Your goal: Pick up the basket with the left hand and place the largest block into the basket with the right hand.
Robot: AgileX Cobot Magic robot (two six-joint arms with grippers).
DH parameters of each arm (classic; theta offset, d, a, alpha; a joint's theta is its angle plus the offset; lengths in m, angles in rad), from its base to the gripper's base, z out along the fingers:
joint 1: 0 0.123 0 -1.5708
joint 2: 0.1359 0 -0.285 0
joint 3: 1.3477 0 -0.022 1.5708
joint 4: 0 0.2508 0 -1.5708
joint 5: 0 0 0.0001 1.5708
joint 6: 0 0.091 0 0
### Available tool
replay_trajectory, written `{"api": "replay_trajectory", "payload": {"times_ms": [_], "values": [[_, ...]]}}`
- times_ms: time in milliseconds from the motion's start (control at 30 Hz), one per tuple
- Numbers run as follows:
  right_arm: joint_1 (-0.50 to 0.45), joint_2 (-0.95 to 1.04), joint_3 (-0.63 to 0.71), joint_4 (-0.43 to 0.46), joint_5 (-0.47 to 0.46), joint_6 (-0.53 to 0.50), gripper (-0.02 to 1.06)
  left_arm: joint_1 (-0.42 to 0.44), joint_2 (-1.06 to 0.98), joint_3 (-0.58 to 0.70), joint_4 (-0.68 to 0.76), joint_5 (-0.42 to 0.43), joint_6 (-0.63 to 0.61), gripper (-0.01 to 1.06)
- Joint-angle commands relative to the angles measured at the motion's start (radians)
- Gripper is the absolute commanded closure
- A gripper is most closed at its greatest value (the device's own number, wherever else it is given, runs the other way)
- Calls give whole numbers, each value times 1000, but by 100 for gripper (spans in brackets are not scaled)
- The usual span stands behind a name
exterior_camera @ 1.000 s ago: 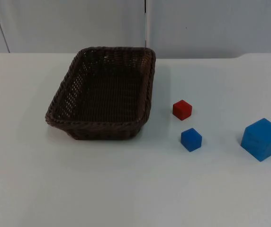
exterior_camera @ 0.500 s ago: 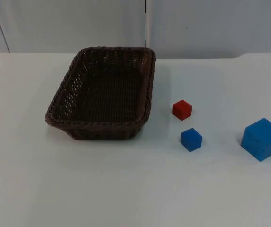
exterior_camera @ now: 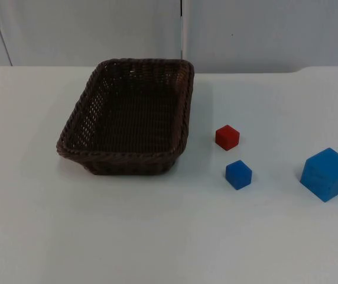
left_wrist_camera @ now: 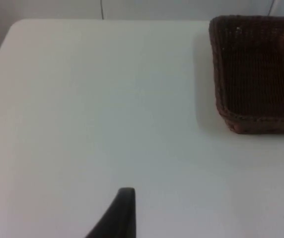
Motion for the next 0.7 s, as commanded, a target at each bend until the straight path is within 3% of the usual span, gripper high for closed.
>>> {"api": "replay_trajectory", "payload": {"times_ms": [0, 200, 433, 667], "values": [[-4, -4, 1, 3, -3, -5, 0, 3, 57, -16, -27, -51, 26, 0], [-4, -4, 1, 3, -3, -5, 0, 3, 174, -66, -78, -101, 56, 0], [-4, -4, 1, 3, -3, -5, 0, 3, 393, -158, -214, -188, 175, 0], [-4, -4, 1, 3, -3, -5, 0, 3, 598, -250, -278, -207, 239, 0]]}}
